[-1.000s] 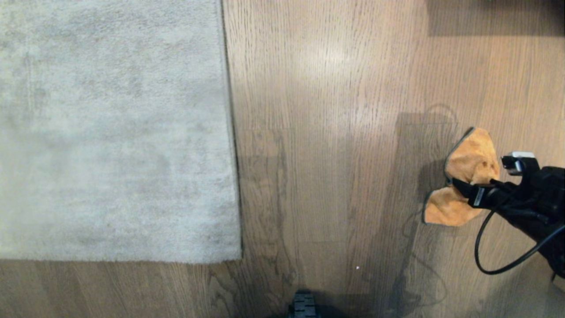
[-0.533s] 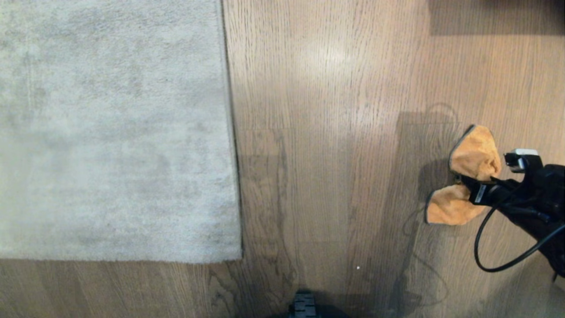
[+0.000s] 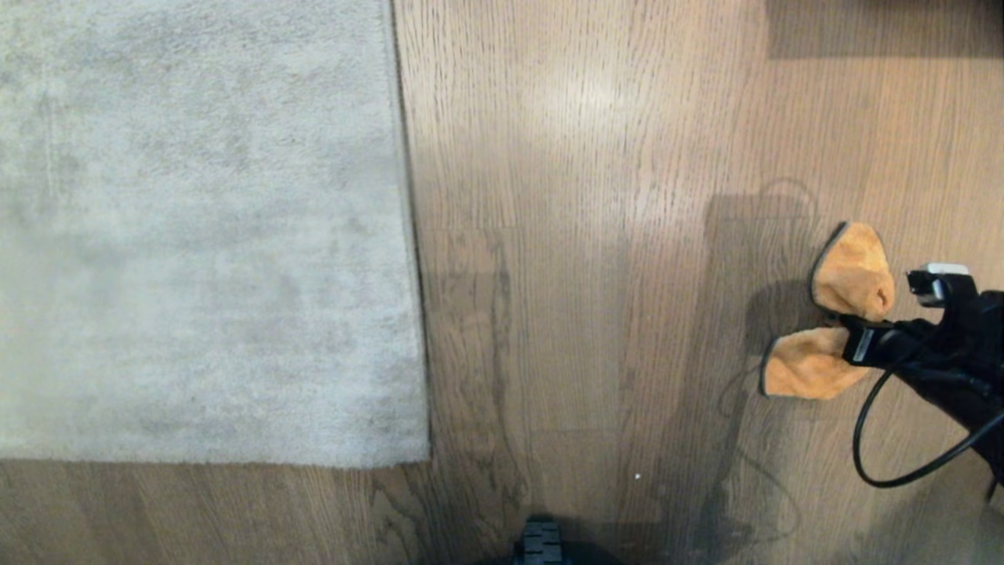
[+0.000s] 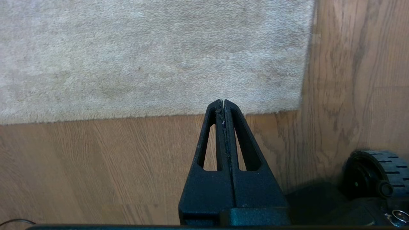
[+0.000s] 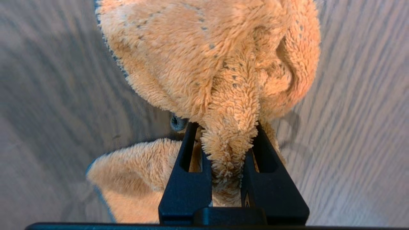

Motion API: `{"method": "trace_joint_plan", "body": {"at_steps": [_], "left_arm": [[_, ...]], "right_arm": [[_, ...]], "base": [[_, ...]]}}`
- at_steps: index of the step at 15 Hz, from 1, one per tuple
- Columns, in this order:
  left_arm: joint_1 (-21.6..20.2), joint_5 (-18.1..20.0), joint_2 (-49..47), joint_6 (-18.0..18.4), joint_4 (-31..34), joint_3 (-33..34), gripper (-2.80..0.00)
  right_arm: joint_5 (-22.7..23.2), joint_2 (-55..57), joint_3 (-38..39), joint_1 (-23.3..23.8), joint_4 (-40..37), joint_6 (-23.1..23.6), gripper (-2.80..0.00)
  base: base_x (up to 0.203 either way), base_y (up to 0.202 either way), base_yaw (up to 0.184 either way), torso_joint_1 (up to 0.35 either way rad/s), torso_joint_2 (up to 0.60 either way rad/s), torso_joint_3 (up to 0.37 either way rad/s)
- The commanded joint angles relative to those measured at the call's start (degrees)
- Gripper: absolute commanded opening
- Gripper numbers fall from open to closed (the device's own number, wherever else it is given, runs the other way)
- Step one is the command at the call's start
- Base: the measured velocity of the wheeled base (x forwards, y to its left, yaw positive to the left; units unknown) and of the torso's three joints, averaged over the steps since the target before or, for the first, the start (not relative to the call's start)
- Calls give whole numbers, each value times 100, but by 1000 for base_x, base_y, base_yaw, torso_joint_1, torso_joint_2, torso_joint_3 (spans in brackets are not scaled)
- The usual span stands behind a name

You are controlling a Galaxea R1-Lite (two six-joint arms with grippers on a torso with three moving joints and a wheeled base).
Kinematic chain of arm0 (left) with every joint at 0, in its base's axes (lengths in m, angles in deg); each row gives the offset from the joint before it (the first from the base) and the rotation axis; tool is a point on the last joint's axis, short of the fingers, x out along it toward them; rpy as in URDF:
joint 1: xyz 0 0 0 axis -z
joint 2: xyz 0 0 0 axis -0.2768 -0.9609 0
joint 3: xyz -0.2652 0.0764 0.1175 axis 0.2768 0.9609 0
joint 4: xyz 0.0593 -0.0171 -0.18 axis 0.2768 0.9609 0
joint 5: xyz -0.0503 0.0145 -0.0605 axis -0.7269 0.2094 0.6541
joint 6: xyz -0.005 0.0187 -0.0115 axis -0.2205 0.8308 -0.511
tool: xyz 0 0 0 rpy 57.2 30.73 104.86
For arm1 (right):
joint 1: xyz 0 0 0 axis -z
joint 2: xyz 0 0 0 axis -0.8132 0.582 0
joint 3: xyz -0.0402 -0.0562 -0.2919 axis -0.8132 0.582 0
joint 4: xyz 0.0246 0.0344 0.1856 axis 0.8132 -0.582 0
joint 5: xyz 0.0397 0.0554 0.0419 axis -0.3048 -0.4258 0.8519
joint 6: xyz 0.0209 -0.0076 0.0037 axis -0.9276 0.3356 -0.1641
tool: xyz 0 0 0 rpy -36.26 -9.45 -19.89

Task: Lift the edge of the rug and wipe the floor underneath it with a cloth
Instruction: Pick up the rag

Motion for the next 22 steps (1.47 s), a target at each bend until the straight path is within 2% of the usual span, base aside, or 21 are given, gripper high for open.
{"method": "trace_joint_plan", "body": {"at_steps": [1, 18, 22], "left_arm": [[0, 0, 0, 1, -1, 1, -280], [0, 0, 0, 1, -1, 1, -280], [0, 0, 0, 1, -1, 1, -280]], "right_arm": [[34, -358, 122, -2, -9, 0, -280], [49, -1854, 843, -8, -414, -6, -280], [212, -2342, 1229, -11, -417, 2, -280]], "base": [[0, 0, 0, 0, 0, 0], [0, 0, 0, 0, 0, 0], [0, 0, 0, 0, 0, 0]]}}
